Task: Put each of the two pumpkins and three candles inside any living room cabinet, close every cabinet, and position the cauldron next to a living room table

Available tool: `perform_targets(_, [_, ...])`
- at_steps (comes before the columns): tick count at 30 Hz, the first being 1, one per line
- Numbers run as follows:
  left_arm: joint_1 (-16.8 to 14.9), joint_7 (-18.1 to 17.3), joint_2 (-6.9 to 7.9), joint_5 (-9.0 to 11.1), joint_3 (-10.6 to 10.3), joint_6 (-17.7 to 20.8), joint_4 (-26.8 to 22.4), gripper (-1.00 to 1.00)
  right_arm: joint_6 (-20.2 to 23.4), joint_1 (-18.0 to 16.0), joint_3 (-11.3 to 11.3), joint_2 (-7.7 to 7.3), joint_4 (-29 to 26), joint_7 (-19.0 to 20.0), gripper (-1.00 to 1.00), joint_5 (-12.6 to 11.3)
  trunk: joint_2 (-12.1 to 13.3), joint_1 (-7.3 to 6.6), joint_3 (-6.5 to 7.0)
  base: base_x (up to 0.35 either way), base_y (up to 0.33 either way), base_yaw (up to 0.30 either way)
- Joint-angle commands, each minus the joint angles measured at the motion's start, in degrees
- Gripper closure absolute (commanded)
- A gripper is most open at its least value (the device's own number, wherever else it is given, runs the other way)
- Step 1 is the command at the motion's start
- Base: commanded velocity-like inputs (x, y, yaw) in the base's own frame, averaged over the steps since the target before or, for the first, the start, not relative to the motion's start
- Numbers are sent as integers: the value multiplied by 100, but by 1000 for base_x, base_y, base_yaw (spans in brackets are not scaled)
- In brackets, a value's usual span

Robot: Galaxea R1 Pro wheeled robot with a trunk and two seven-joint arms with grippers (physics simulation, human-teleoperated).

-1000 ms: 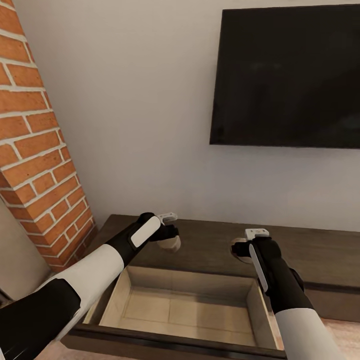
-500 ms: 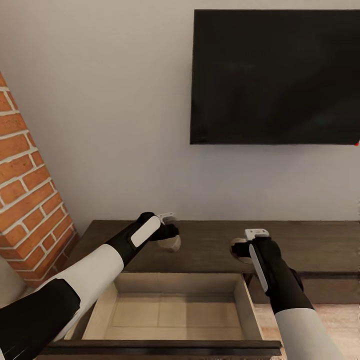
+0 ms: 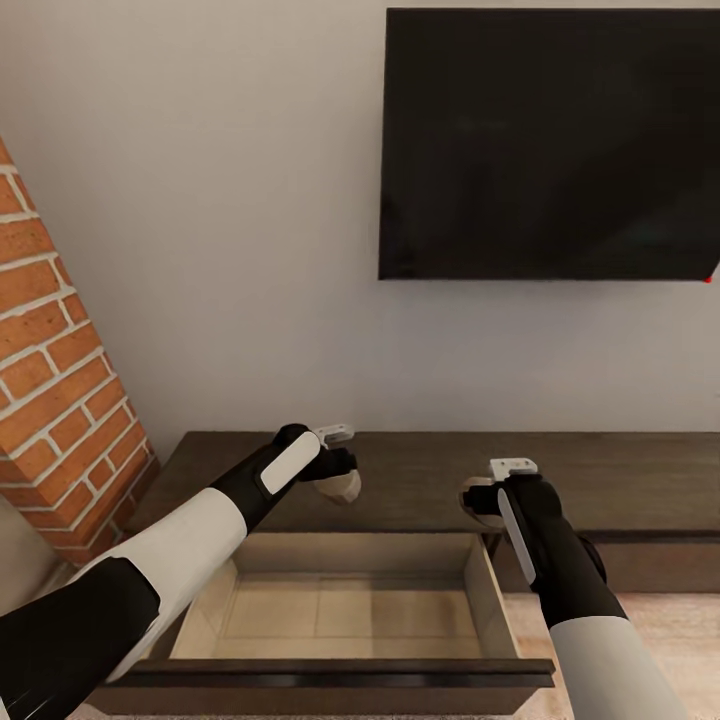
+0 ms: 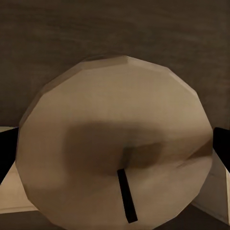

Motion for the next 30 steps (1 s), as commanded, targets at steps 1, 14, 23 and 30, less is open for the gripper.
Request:
perform_targets(1, [-1, 0, 0, -1, 1, 0, -2, 100, -3, 0, 0, 0, 3, 0, 100, 2, 0, 0, -9, 0, 0, 0])
perform_targets(14, [0, 51, -20, -15, 0, 57, 1192, 100, -17, -291, 39, 316, 1435, -21, 100, 3, 0, 0, -127, 0, 0, 35])
perform_targets(23, [4, 18, 21, -14, -7, 13, 1481, 100, -63, -754, 38, 557, 2212, -22, 100, 42, 0, 0, -193, 0, 0, 55])
perform_targets(30, [4, 3, 40, -3, -8, 19, 1485, 100, -77, -765, 28, 562, 2241, 17, 100, 38, 0, 0, -196, 0, 0, 4])
